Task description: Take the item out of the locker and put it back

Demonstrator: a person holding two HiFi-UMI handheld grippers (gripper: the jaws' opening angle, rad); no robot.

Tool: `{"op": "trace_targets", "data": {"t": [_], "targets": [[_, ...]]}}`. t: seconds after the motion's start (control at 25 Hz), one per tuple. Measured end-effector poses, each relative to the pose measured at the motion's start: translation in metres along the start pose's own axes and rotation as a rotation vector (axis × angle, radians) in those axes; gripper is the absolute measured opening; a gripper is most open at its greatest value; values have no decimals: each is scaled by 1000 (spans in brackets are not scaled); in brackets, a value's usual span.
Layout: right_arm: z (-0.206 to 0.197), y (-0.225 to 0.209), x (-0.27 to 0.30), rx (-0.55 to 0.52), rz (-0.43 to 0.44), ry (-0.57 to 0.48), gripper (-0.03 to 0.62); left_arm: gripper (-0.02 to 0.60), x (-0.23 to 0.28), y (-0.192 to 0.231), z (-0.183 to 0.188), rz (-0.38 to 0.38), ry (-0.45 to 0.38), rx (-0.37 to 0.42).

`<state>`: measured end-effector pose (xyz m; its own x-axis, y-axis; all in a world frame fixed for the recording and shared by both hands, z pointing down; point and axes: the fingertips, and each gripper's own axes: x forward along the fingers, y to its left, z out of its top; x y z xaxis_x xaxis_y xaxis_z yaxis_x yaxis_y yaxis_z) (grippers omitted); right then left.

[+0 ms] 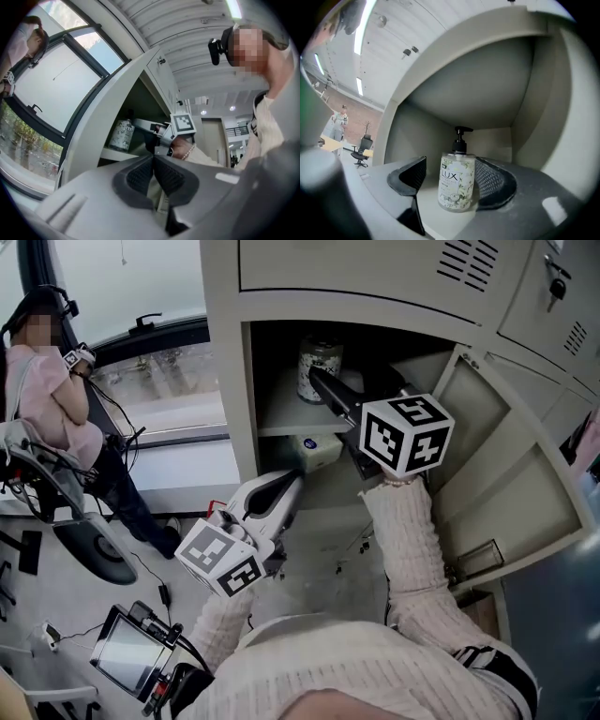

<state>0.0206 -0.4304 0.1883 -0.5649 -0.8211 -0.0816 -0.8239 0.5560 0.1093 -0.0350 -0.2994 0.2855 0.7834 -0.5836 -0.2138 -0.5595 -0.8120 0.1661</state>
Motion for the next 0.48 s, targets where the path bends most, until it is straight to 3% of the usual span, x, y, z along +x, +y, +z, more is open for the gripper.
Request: {"op": "trace_targets", "data": {"t": [0.12, 0.28, 0.44, 0.48], "targets": [[10, 6, -27, 27, -19, -89, 270, 6, 5, -1, 3, -14, 10, 5], [19, 19, -55, 62, 27, -147, 207, 6, 15, -4, 0, -30, 18, 0], [21, 21, -85, 64, -28, -216, 124, 6, 23, -11, -4, -51, 27, -13], [21, 21, -92, 68, -47, -236, 76, 6, 24, -11, -4, -52, 27, -17]]}}
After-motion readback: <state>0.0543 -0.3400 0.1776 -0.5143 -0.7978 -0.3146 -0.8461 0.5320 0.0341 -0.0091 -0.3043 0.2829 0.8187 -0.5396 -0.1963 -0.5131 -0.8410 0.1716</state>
